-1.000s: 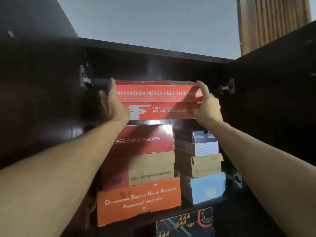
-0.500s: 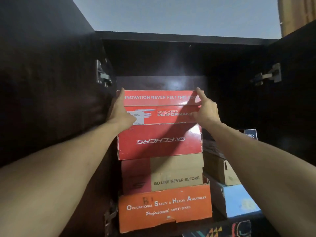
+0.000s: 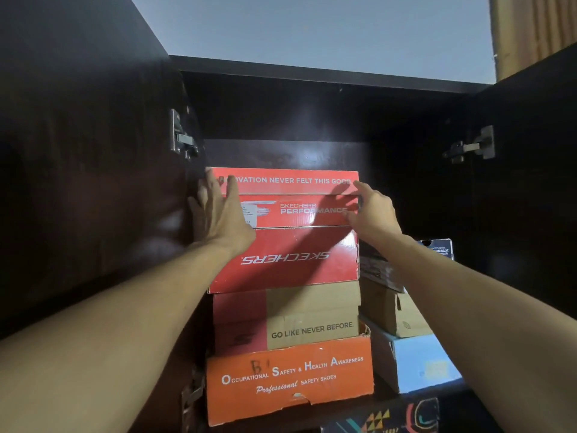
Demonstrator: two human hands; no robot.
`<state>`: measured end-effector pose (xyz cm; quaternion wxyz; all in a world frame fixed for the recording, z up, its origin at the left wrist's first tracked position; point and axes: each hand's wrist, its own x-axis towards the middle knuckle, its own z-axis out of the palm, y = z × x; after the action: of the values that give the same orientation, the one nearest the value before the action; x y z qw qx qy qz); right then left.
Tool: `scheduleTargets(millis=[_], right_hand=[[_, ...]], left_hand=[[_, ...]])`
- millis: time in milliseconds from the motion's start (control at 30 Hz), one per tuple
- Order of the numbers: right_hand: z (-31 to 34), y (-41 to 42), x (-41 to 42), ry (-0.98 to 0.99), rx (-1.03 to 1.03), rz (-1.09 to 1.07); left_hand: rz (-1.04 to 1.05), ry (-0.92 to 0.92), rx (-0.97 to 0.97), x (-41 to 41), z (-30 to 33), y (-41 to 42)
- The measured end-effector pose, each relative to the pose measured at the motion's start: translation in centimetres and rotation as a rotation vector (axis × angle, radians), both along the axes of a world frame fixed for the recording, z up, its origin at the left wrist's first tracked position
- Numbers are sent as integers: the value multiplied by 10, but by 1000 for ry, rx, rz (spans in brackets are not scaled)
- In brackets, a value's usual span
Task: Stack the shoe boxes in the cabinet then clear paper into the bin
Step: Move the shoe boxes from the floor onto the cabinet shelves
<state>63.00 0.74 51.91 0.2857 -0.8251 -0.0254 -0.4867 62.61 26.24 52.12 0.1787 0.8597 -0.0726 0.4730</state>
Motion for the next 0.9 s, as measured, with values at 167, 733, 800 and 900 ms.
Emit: scheduleTargets(millis=[167, 733, 800, 900], right_hand=[[-4, -19, -57, 114, -23, -81], [-155, -136, -343, 878, -87, -478], [-184, -157, -371, 952, -43, -497], [-238, -191, -411, 1044, 45, -539]], left_hand=[[-174, 35, 134, -35, -16, -55], [-941, 799, 461, -195, -189, -252], [-988, 845, 505, -216, -218, -278], [-1068, 934, 559, -243, -269, -319]])
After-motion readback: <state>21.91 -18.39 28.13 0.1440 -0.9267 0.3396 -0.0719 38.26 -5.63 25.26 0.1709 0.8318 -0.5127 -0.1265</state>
